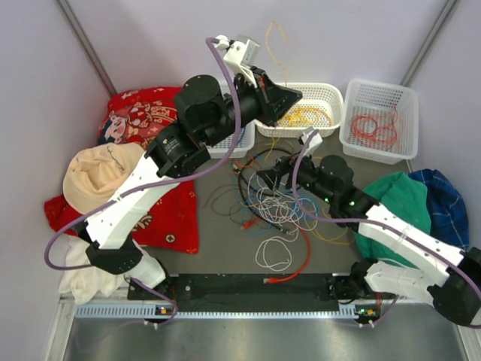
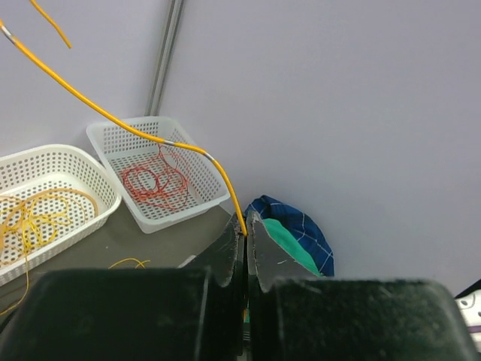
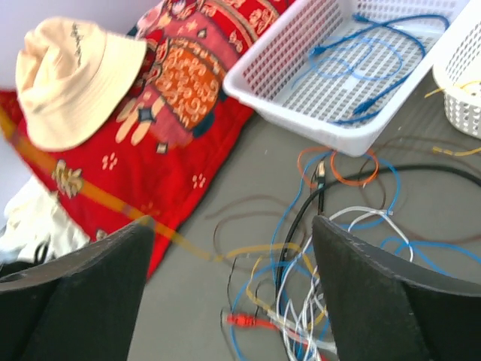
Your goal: Untangle the cables
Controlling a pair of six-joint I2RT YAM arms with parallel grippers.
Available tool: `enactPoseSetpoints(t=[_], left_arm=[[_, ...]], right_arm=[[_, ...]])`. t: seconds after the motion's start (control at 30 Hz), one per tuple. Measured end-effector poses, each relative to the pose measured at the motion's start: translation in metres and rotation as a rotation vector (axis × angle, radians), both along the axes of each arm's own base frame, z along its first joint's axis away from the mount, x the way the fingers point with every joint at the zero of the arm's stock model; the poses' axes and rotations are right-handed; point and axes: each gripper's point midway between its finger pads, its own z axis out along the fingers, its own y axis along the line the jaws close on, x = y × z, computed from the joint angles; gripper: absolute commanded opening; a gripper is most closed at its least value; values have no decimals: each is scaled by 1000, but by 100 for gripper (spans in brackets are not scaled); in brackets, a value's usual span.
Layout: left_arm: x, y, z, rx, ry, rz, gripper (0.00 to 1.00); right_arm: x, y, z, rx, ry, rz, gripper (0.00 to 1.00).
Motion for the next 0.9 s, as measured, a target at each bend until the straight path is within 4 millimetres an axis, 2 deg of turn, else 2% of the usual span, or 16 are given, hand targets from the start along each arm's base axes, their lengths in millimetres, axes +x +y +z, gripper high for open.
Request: enactPoseSetpoints(t=[0.03,0.07,0.27,0.4,0.5,0.53,0.57,0.63,0.67,0.7,0.73,0.8,0.9], left_arm=[[0,0,-3,5,4,0,0],[0,0,-6,10,8,0,0],[0,0,-17,33,22,2,0],[1,14,-23,44,13,48,0],[3,34,-31,47,13,128,15],[4,43,-36,49,13,161,18],[4,53,-40,51,14,193,31],[5,71,-53,49,15,256,49],[5,80,-62,51,22,286,72],[4,88,-70,56,26,311,90],[4,96,-80,54,31,339,99],[3,111,-105,68,56,385,99],[2,127,-134,80,86,437,99]], right_arm=[[6,2,0,9,-5,-16,77],[12,5,-1,15,-8,-28,61],[33,13,-13,35,10,-91,0],[34,3,1,61,-16,-134,0],[28,-17,25,53,-41,-189,0],[27,-23,37,50,-52,-206,0],[26,-30,55,40,-64,-232,0],[26,-46,108,43,-124,-288,0],[25,-53,133,54,-154,-309,0],[22,-64,169,71,-199,-341,0],[18,-75,201,90,-240,-370,0],[11,-95,255,125,-312,-424,0],[2,-120,300,145,-369,-494,0]])
